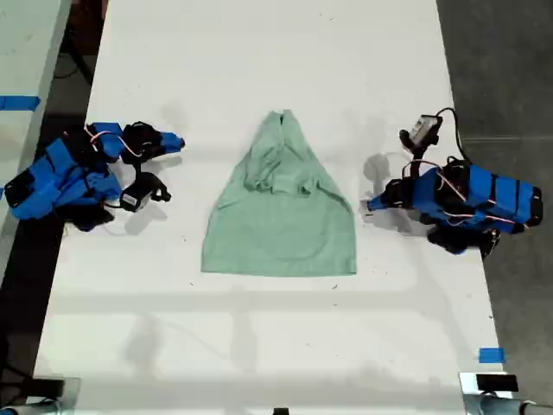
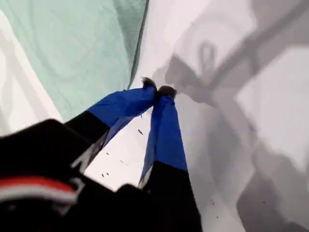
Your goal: Fold t shirt
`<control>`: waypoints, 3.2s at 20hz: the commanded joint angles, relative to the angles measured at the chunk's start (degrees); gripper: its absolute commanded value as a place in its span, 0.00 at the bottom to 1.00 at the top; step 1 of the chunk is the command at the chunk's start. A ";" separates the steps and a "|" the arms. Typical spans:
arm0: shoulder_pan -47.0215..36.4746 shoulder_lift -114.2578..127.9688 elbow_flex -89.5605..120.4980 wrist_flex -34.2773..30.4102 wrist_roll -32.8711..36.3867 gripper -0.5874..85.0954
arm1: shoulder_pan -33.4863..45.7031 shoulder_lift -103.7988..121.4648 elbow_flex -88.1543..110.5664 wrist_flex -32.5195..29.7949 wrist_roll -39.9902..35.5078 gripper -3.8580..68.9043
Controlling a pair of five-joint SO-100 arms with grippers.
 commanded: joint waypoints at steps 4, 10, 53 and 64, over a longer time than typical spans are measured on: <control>-1.05 0.18 0.79 -0.35 6.24 0.00 | -1.23 0.09 1.41 -1.32 1.05 0.08; -0.97 0.18 0.79 -0.35 6.24 0.00 | -3.08 -0.44 -2.64 0.79 1.76 0.09; -0.79 0.18 0.79 -0.35 6.15 0.00 | -19.78 -96.77 -68.55 -0.26 21.62 0.06; -0.79 0.18 0.79 -0.35 6.15 0.00 | -19.07 -125.68 -114.08 9.05 9.84 0.06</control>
